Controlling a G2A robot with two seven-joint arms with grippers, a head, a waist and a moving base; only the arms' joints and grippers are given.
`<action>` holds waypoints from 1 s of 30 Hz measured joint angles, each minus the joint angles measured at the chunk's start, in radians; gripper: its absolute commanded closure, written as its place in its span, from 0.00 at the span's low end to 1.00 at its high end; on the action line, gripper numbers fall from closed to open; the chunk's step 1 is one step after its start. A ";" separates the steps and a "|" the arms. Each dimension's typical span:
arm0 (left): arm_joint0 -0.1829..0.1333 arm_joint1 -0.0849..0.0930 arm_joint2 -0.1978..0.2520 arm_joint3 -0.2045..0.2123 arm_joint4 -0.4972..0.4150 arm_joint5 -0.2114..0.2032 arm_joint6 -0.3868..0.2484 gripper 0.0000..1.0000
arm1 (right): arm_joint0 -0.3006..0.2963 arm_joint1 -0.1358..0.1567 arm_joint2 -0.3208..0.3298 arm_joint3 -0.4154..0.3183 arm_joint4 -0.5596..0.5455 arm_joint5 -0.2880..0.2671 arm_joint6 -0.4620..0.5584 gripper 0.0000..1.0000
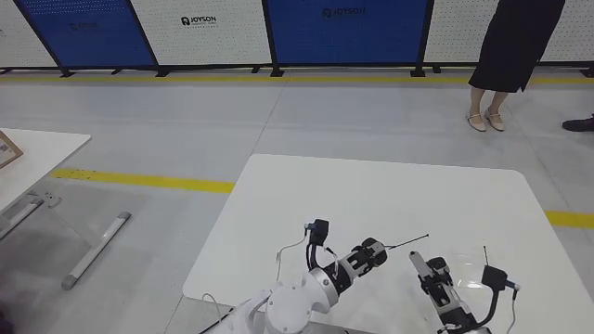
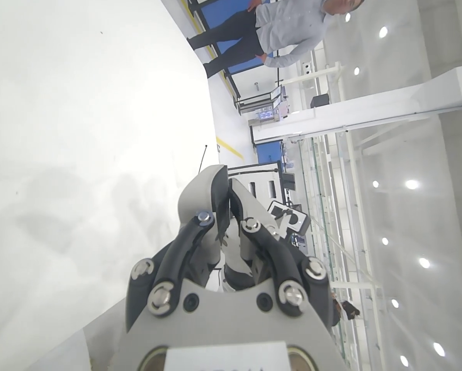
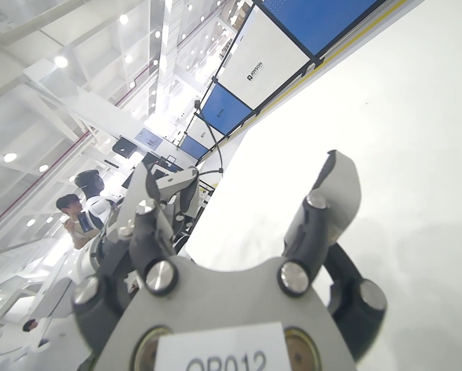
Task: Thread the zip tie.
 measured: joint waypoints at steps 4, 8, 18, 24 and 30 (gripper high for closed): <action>0.001 0.000 -0.003 -0.003 -0.007 0.001 0.002 1.00 | 0.000 0.000 0.000 0.000 0.001 0.001 -0.001 0.00; 0.001 0.000 -0.003 -0.003 -0.006 0.001 0.002 1.00 | 0.000 0.000 0.000 0.000 0.001 0.001 -0.001 0.00; 0.012 -0.001 -0.037 -0.001 -0.068 -0.018 0.005 1.00 | 0.038 0.004 -0.005 0.028 -0.152 0.049 0.035 0.00; 0.033 0.003 -0.058 -0.022 -0.076 -0.027 0.008 1.00 | 0.046 0.008 0.000 0.040 -0.230 0.043 0.052 0.00; 0.035 0.003 -0.058 -0.023 -0.075 -0.027 0.009 1.00 | 0.047 0.008 -0.008 0.037 -0.275 0.066 0.034 0.00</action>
